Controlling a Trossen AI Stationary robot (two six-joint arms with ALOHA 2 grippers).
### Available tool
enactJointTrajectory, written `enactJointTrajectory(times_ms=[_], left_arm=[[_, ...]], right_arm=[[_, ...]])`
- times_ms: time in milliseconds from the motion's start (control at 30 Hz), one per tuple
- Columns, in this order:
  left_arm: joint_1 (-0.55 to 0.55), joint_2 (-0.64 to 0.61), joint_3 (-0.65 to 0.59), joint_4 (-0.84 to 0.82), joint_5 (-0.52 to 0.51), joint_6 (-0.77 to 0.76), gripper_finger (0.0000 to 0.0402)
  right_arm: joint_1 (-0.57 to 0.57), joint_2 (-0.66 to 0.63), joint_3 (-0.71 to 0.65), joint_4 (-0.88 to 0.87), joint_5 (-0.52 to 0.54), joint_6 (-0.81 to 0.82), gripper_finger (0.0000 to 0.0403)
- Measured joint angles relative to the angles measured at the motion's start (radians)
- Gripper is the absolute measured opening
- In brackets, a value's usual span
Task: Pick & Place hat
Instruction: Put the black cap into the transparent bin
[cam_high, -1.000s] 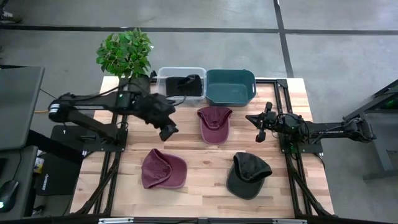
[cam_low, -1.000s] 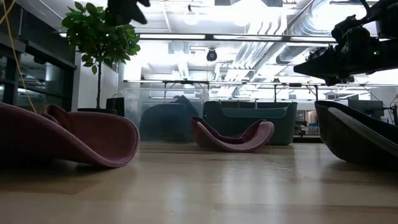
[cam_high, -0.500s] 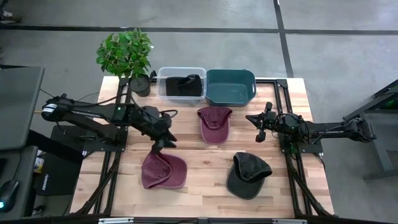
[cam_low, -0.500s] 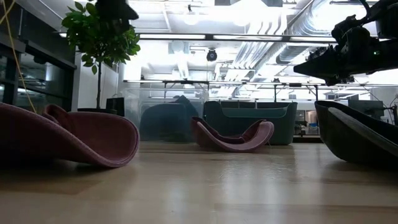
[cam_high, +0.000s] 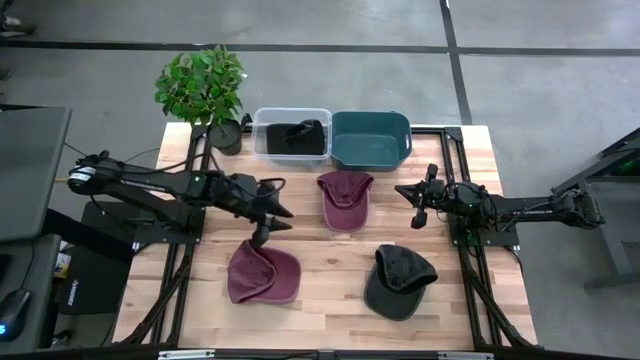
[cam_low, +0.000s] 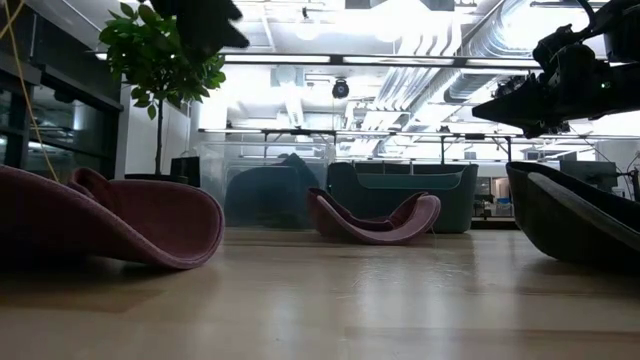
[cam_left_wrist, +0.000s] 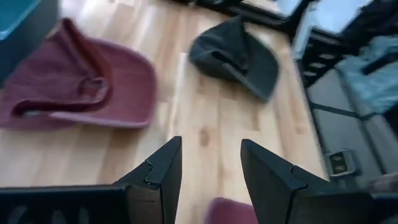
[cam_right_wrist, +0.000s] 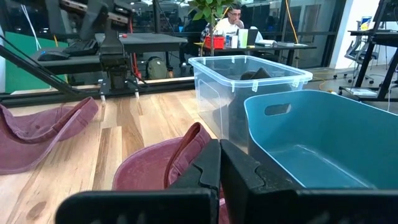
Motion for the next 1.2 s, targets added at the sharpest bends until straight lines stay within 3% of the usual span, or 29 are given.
enactJointTrajectory(times_ms=[133, 900, 1200], left_arm=[[0.000, -0.001, 0.000, 0.001, -0.047, 0.000, 0.0147], [0.000, -0.001, 0.001, 0.001, -0.051, -0.001, 0.0147], [0.000, -0.001, 0.001, 0.001, -0.052, -0.002, 0.0147]], right_arm=[[0.000, 0.000, 0.000, 0.000, 0.000, 0.000, 0.0000], [0.000, 0.000, 0.000, 0.001, 0.000, 0.004, 0.0000], [0.000, -0.001, 0.000, 0.014, 0.005, 0.199, 0.0000]])
